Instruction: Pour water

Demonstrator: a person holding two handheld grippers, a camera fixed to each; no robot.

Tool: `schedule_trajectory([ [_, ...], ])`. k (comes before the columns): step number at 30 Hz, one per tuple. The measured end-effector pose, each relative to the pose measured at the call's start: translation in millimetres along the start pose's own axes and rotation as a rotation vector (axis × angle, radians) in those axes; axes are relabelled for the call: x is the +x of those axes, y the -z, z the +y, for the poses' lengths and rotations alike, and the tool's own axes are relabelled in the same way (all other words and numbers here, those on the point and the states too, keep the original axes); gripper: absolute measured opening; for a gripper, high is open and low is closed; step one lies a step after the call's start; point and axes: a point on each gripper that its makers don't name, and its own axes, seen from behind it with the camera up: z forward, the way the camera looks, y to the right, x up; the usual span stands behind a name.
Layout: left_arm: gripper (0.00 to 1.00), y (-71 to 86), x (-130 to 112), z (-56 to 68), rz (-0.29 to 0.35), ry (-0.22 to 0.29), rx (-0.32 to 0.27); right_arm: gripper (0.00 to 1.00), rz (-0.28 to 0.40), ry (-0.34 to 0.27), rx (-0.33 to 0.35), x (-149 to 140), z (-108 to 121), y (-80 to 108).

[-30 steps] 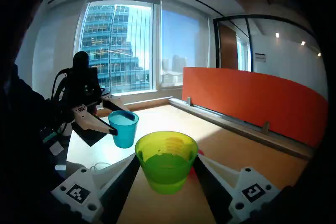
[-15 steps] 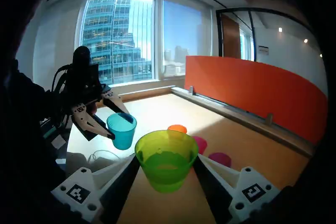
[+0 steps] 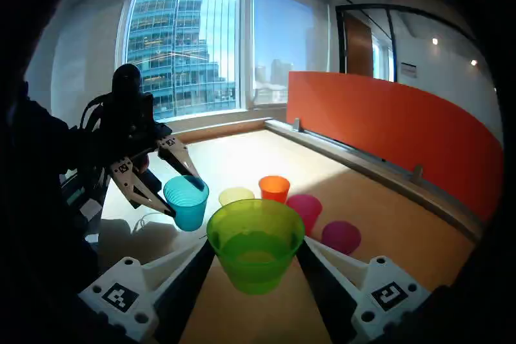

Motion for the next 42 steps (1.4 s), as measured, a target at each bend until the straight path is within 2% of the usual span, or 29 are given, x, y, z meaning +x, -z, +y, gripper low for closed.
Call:
schedule_trajectory([
  [20, 0.87, -15.5, -45, -2.6, -0.085, -0.029, -0.008, 0.89, -0.048, -0.016, 0.009, -29, 0, -19.3],
  [32, 0.87, -22.7, -58, -3.6, -0.1, -0.022, -0.009, 0.89, -0.062, -0.026, 0.002, -39, 2, -21.6],
  [42, 0.87, -20.7, -67, -3.1, -0.108, -0.013, -0.008, 0.89, -0.064, -0.027, -0.008, -42, 2, -21.2],
])
